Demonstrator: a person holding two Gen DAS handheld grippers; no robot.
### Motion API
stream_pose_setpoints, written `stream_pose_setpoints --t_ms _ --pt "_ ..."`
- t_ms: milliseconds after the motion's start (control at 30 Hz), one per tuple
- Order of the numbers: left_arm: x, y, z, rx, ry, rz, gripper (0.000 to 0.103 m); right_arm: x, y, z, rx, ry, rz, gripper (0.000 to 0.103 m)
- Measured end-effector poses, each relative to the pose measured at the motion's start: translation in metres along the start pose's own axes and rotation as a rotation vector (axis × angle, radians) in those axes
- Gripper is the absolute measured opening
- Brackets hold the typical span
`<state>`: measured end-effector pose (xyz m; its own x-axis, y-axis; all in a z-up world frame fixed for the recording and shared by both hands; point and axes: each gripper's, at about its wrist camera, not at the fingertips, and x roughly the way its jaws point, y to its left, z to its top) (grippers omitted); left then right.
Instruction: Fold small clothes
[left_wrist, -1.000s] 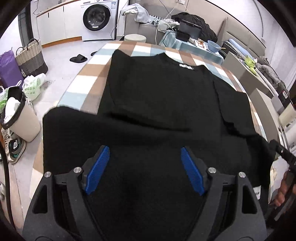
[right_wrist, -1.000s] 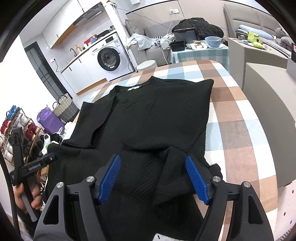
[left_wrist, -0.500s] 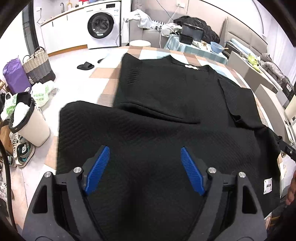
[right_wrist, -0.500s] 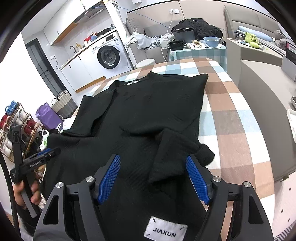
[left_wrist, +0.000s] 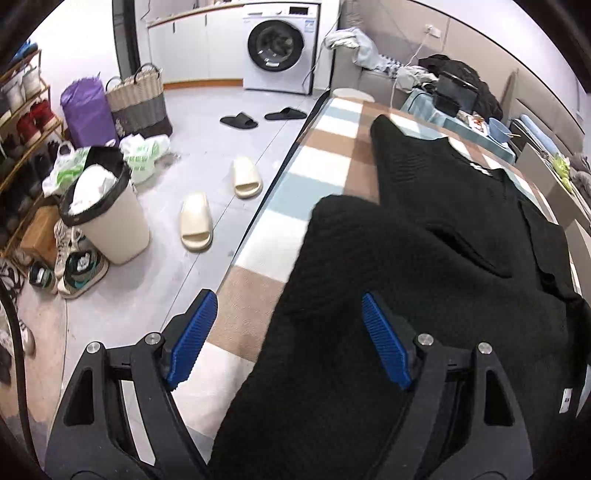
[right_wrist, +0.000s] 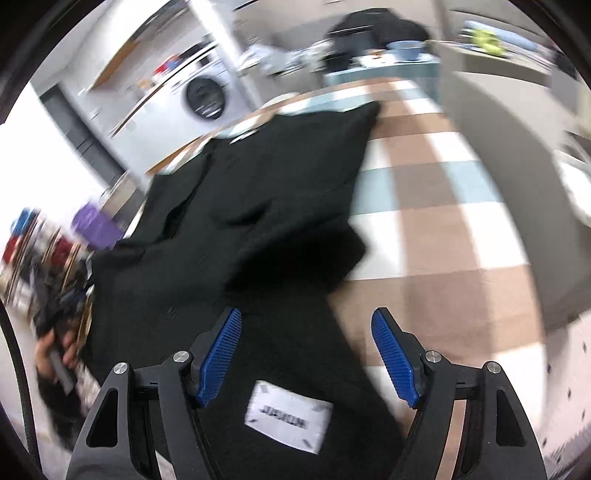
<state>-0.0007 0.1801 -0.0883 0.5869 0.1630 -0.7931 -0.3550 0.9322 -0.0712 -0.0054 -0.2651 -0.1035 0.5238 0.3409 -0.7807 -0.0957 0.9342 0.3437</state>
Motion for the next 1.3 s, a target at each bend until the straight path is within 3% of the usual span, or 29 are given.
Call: stream_pose_setpoints --t_ms 67,100,233,267,333,500,567,600,633,667,733,800,933,1000,1100,1200,1300 --pt "0.002 0.003 0.000 0.000 0.005 -0.019 0.079 0.009 0.004 0.006 -0.018 0.007 -0.011 0.073" --pt "0.005 0.003 -0.001 0.001 0.008 -0.022 0.079 0.009 0.002 0.008 -0.018 -0.002 -0.036 0.066" --pt "0.007 0.002 -0.001 0.010 0.004 -0.015 0.079 -0.011 -0.043 0.014 0.100 -0.068 -0.281 0.064" --pt "0.008 0.003 0.000 0.012 0.006 -0.015 0.079 -0.017 -0.054 0.012 0.125 -0.061 -0.303 0.064" --pt "0.010 0.002 0.002 0.015 0.007 -0.023 0.079 -0.026 -0.065 0.007 0.151 -0.073 -0.264 0.064" --pt "0.016 -0.004 0.006 0.009 0.019 -0.102 0.079 -0.025 -0.054 -0.001 0.094 -0.072 -0.012 0.064" --pt "0.021 -0.009 0.009 0.007 0.025 -0.134 0.078 -0.015 -0.047 0.000 0.077 -0.061 0.016 0.064" --pt "0.022 -0.011 0.011 0.006 0.018 -0.144 0.068 -0.009 -0.045 0.002 0.071 -0.050 0.018 0.062" --pt "0.022 -0.014 0.011 0.010 0.011 -0.151 0.049 -0.004 -0.043 0.004 0.062 -0.046 0.026 0.050" --pt "0.023 -0.016 0.011 0.017 0.008 -0.158 0.040 -0.001 -0.041 0.004 0.055 -0.043 0.036 0.045" --pt "0.021 -0.019 0.009 0.023 -0.005 -0.170 0.005 0.000 -0.036 0.005 0.029 -0.039 0.049 0.016" --pt "0.014 -0.018 0.007 0.022 -0.031 -0.181 0.005 -0.003 -0.032 0.006 0.005 -0.066 0.053 0.006" --pt "-0.021 -0.014 0.000 0.011 -0.123 -0.229 0.004 -0.035 -0.027 0.000 -0.028 -0.201 0.091 0.004" --pt "-0.041 -0.013 -0.003 0.003 -0.167 -0.251 0.004 -0.060 -0.026 -0.006 -0.045 -0.289 0.182 0.004" --pt "-0.069 -0.010 -0.004 -0.012 -0.228 -0.286 0.004 -0.085 -0.025 -0.011 -0.065 -0.355 0.228 0.004" --pt "-0.089 -0.013 0.004 -0.008 -0.274 -0.309 0.004 -0.099 -0.029 -0.008 -0.058 -0.381 0.222 0.004" --pt "-0.089 -0.010 0.014 -0.009 -0.263 -0.308 0.004 -0.092 -0.036 0.013 -0.012 -0.366 0.189 0.004"
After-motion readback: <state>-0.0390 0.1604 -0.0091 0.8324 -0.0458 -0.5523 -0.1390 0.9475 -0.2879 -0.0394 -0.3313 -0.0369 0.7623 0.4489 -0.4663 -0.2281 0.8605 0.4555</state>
